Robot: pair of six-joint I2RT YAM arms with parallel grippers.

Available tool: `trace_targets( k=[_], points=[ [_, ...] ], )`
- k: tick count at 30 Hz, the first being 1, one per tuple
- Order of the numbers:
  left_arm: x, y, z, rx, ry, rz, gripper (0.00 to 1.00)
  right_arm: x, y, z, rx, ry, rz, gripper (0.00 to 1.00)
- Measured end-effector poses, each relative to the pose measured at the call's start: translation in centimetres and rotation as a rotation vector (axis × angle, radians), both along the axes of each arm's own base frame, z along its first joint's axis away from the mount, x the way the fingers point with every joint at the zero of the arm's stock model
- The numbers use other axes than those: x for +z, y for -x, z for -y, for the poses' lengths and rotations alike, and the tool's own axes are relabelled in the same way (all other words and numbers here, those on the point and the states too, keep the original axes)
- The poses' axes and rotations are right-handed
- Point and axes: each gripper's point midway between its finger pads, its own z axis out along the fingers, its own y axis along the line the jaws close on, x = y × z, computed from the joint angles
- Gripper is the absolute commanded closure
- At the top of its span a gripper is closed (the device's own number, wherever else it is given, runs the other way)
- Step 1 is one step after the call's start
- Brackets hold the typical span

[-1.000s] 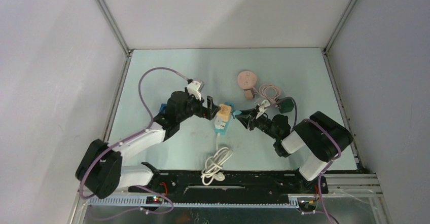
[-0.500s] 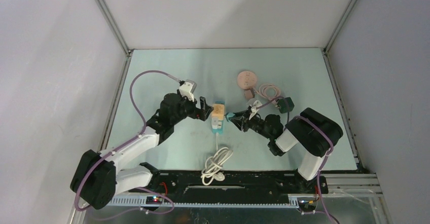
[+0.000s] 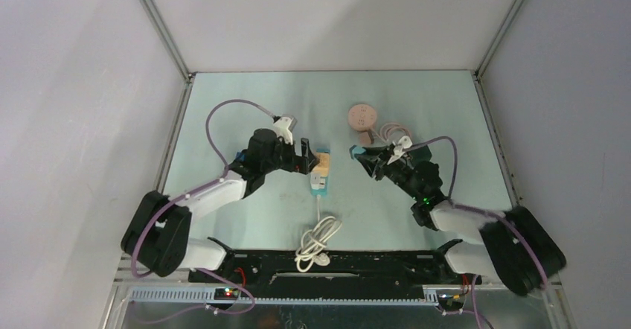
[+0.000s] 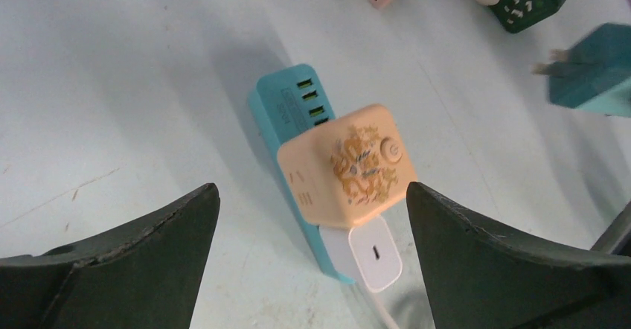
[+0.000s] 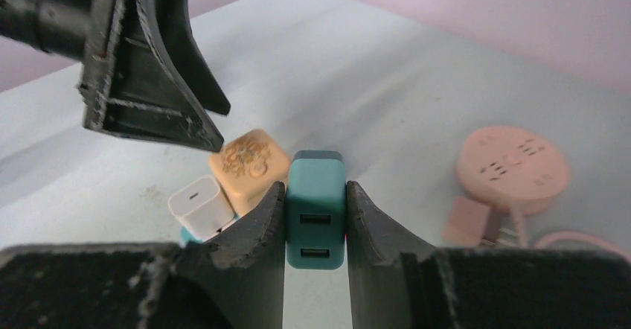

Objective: Insert the plug
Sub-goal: Move the socket to the center of the board.

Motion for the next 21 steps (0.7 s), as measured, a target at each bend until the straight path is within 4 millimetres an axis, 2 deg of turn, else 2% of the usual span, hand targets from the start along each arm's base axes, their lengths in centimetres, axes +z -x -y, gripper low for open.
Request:
trace_targets(
  k=[4, 6, 11, 15, 21],
  points=[
    [0.1, -1.1, 1.6, -0.017, 0.079, -0.038, 0.0, 3.1, -0.4, 2.1, -0.063, 0.027, 0.032, 1.0],
    [0.2, -1.8, 2.2, -0.02, 0.148, -0.059, 0.0, 3.6, -0.5, 3.4, -0.097, 0.043, 0.031, 1.0],
    [-1.2, -3.6, 2.0, 0.039, 0.261, -0.145, 0.0, 1.6, 0.1, 5.3, -0.135, 0.11, -0.059, 1.0],
    [-2.7, -4.8, 2.0, 0.076, 0.328, -0.212, 0.02, 0.6, 1.0, 5.7, -0.13, 0.14, -0.108, 1.0],
    [-4.5, -6.1, 3.6, 0.064, 0.436, -0.308, 0.04, -0.4, 1.7, 5.8, -0.109, 0.149, -0.131, 1.0]
  ],
)
